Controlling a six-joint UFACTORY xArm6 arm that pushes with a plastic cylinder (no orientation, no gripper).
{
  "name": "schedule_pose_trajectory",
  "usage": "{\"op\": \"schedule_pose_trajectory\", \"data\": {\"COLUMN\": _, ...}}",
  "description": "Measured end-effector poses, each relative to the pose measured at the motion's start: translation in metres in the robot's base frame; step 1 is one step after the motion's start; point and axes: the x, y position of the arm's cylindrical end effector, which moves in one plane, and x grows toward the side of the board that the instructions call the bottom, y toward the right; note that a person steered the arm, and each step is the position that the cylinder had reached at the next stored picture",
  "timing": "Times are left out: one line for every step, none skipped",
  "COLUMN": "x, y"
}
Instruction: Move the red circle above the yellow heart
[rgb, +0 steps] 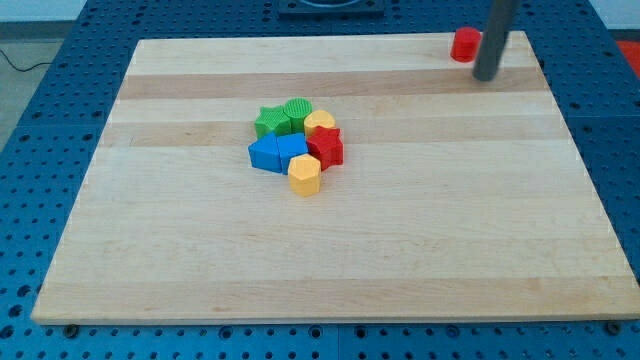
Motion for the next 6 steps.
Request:
{"op": "schedule_pose_trajectory", "data": {"x": 0.009, "y": 0.052}}
{"op": "schedule_pose_trajectory", "data": {"x": -0.021, "y": 0.08}}
{"op": "schedule_pose_trajectory", "data": {"x": -0.067, "y": 0.081}}
{"op": "schedule_pose_trajectory", "data": {"x": -0.096, "y": 0.06}}
{"op": "schedule_pose_trajectory", "data": {"x": -0.098, "y": 0.012}}
{"op": "schedule_pose_trajectory", "data": {"x": -0.075, "y": -0.052}}
